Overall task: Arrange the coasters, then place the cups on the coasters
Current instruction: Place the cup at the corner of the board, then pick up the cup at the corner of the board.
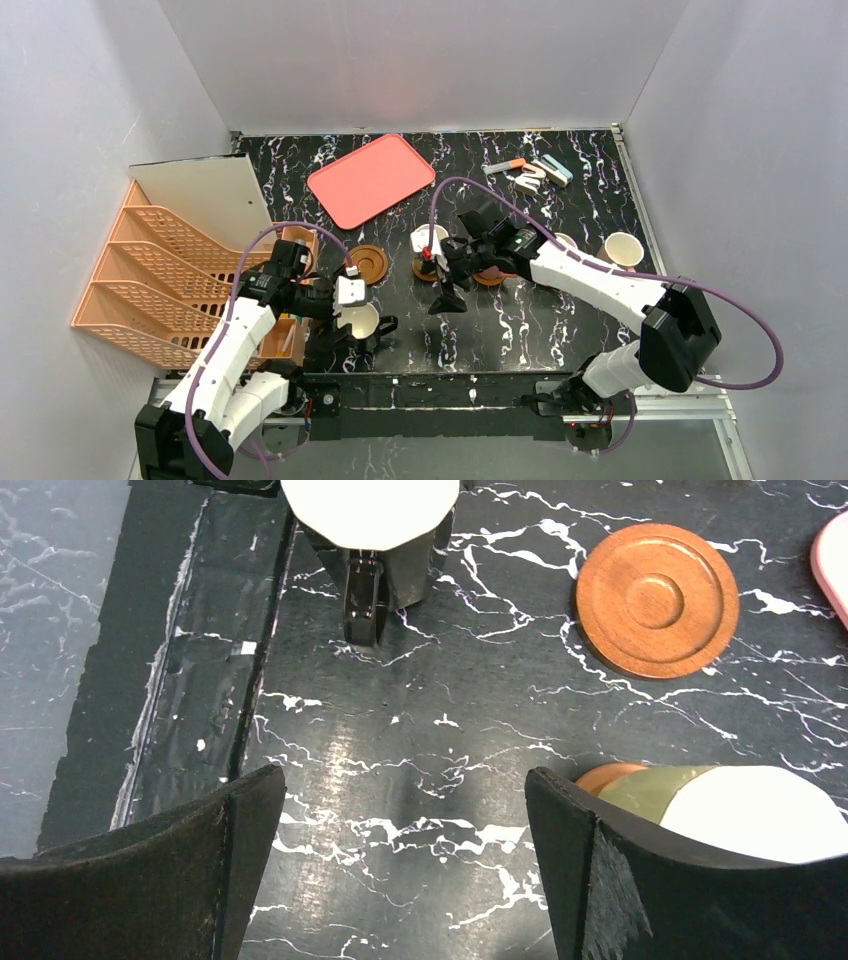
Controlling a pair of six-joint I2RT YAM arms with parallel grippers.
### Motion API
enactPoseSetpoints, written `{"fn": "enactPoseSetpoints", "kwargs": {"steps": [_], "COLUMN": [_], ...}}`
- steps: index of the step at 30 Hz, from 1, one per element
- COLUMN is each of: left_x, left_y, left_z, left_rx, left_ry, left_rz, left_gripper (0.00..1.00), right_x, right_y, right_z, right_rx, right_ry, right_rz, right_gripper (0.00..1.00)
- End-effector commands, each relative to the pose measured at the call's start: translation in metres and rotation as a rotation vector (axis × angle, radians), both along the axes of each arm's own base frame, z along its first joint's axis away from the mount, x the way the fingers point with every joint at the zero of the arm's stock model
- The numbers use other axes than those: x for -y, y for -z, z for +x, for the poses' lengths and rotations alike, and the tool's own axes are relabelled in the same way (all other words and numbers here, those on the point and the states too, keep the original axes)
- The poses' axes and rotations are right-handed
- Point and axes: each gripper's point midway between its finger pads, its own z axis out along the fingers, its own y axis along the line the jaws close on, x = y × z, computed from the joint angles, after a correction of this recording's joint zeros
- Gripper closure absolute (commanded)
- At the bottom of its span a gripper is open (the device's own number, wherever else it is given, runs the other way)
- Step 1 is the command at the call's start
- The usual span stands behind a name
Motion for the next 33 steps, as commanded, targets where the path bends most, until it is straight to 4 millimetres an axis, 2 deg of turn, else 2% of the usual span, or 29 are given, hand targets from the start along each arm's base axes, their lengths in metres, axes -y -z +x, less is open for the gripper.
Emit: {"fn": "enactPoseSetpoints", "kwargs": {"steps": [1,8,12,14,17,20,22,25,29,33], "left_x": [0.009,0.010,0.013,0.013,0.010,-0.020,-0.043,-0.065,-0.083,-0.096], "left_y": [-0.011,-0.030,-0.062,-0.081,-0.098,-0.112,-0.116,-0.108,-0.098,-0.093], "left_z": [-0.003,-0.017,-0.022,-0.019,0.008,0.058,0.075,0.080,0.089,0.099], "left_rx": [0.031,0.048,0.064,0.081,0.140,0.304,0.398,0.457,0.498,0.519], "left_ry": [0.035,0.086,0.094,0.044,-0.176,-0.557,-0.735,-0.854,-0.975,-1.060], "left_rz": [-0.062,-0.093,-0.125,-0.139,-0.159,-0.170,-0.164,-0.128,-0.116,-0.092], "left_gripper": [0.02,0.02,0.02,0.02,0.02,0.02,0.02,0.02,0.02,0.02], "right_x": [-0.013,-0.022,-0.035,-0.046,-0.068,-0.083,-0.090,-0.095,-0.094,-0.096], "right_y": [-0.005,-0.002,-0.011,-0.016,-0.023,-0.020,-0.016,-0.005,0.013,0.010], "right_z": [-0.009,-0.011,-0.016,-0.016,-0.012,-0.019,-0.027,-0.036,-0.052,-0.038], "right_rx": [-0.016,-0.026,-0.063,-0.059,-0.013,-0.007,-0.015,-0.026,0.021,0.065], "right_ry": [-0.037,-0.024,-0.004,0.024,0.074,0.062,0.036,0.021,0.021,0.087], "right_rz": [0.020,0.016,0.045,0.046,0.028,-0.023,-0.037,-0.033,-0.047,-0.039], "right_gripper": [0.01,0.01,0.01,0.01,0.01,0.02,0.02,0.04,0.04,0.06]}}
